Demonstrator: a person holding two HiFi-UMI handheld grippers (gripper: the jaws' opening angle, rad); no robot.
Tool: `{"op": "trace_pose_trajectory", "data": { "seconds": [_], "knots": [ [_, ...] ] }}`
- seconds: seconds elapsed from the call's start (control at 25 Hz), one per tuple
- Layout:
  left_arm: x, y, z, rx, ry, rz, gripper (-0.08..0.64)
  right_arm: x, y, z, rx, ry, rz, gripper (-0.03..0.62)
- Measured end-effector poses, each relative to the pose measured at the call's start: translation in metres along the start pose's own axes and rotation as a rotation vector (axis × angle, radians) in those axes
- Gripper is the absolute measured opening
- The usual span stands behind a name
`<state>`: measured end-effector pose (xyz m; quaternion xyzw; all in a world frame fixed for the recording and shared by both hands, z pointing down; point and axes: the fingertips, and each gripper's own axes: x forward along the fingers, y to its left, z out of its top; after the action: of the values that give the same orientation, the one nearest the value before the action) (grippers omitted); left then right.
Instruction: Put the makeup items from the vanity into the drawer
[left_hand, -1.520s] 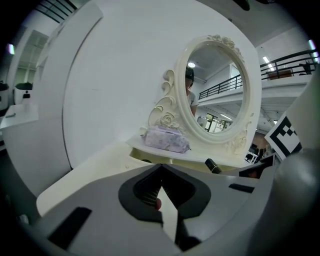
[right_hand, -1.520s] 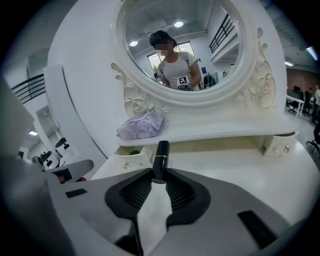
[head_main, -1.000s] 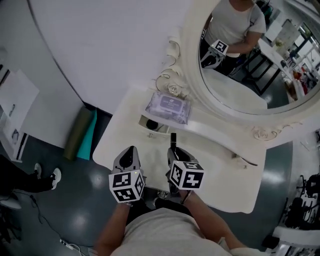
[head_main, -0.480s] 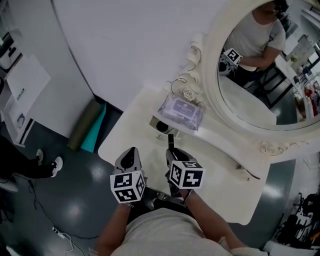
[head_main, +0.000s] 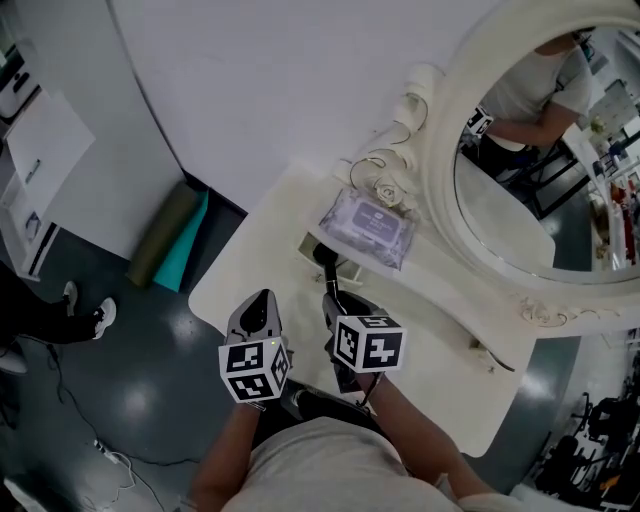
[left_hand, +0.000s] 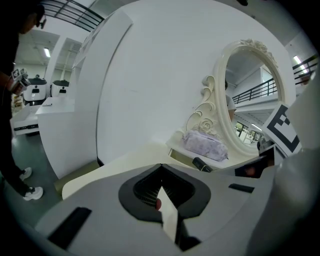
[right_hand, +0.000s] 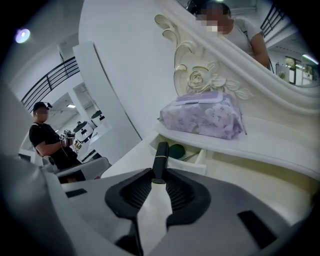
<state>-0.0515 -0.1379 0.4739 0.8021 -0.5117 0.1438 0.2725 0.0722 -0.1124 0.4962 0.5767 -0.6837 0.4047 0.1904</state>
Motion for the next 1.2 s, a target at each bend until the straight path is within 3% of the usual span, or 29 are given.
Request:
{"op": "trace_pose_trajectory", "data": {
  "seconds": [0.56,0.88,1.0,1.2],
  "knots": [
    [0.029,0.025,0.01,-0.051,0.011,0.011,0.003,0.03,0.006,0.017,-0.052,0.063,-0.014,0.101],
    [0.036,0.03,0.008,-0.049,0.035,-0.005,0.003,0.037,0.001,0.032,0.002,0.055,-0.028,0.103],
    [0.037,0.032,0.005,-0.043,0.048,-0.011,0.003,0.037,-0.003,0.034,0.042,0.029,-0.034,0.15],
    [0.04,0.031,0.004,-0.032,0.059,-0.028,0.003,0.03,-0.015,0.029,0.091,-0.001,-0.077,0.155]
  ]
}}
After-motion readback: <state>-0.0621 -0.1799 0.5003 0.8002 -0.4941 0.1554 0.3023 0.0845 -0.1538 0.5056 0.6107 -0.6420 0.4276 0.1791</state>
